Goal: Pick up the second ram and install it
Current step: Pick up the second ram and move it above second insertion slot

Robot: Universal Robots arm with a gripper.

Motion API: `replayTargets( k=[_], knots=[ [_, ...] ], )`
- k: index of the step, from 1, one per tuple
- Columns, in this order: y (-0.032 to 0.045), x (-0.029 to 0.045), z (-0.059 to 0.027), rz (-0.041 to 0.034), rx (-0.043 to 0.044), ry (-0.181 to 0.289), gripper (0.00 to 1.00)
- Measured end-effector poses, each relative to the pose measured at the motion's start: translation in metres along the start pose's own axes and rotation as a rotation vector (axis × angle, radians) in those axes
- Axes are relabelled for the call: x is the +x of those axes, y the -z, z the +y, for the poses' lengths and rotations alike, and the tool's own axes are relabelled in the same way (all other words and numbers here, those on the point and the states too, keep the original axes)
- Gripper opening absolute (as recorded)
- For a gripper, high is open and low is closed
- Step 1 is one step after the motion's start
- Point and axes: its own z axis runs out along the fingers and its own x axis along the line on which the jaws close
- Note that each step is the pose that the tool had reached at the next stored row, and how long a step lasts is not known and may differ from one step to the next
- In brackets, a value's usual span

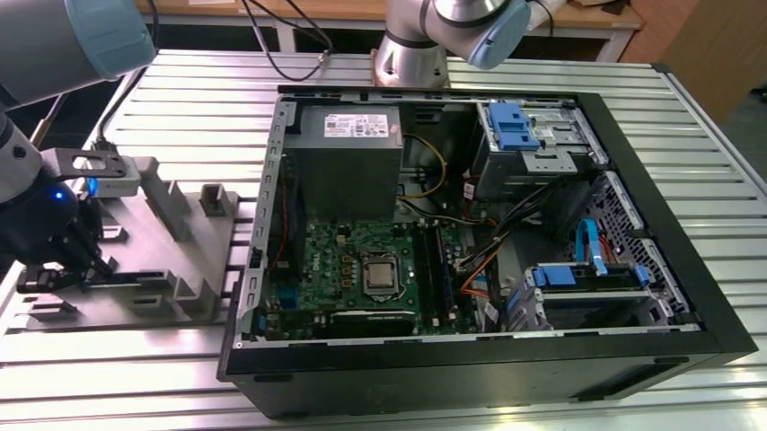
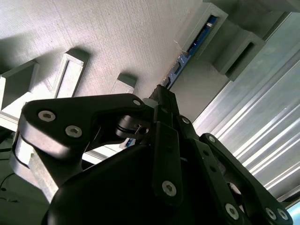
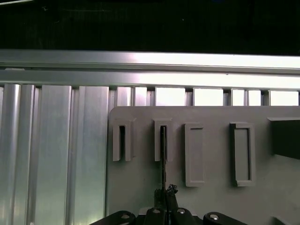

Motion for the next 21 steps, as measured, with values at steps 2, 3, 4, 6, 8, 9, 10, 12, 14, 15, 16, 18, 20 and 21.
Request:
replayTargets(
  k=[2, 3, 4, 6, 8, 9, 10, 12, 14, 15, 16, 18, 20, 21],
  knots=[
    [0.0002, 0.0, 0.0, 0.0001, -0.0001, 0.0, 0.11],
    [0.001, 0.0, 0.0001, 0.0004, -0.0006, 0.0, 0.11],
    [0.002, 0.0, 0.0001, 0.0004, -0.0005, 0.0, 0.11],
    [0.0038, 0.0, 0.0001, 0.0001, -0.0001, 0.0, 0.11],
    [0.0063, -0.0001, 0.0001, 0.0001, -0.0001, 0.0, 0.11],
    [0.0075, -0.0001, 0.0002, 0.0001, -0.0001, 0.0, 0.11],
    [0.009, -0.0002, 0.0002, 0.0001, -0.0001, 0.0, 0.11],
    [0.0123, -0.0002, 0.0003, 0.0001, -0.0001, 0.0, 0.11],
    [0.0161, -0.0003, 0.0003, 0.0004, -0.0001, 0.0, 0.11],
    [0.0184, -0.0003, 0.0003, 0.0007, 0.0, 0.0, 0.11],
    [0.0204, -0.0003, 0.0004, 0.0009, 0.0, 0.0, 0.11],
    [0.0249, -0.0004, 0.0005, 0.0012, 0.0001, 0.0, 0.11],
    [0.0297, -0.0006, 0.0006, 0.0017, 0.0003, 0.0, 0.11],
    [0.0322, -0.0007, 0.0007, 0.0021, 0.0006, 0.0, 0.11]
  ],
)
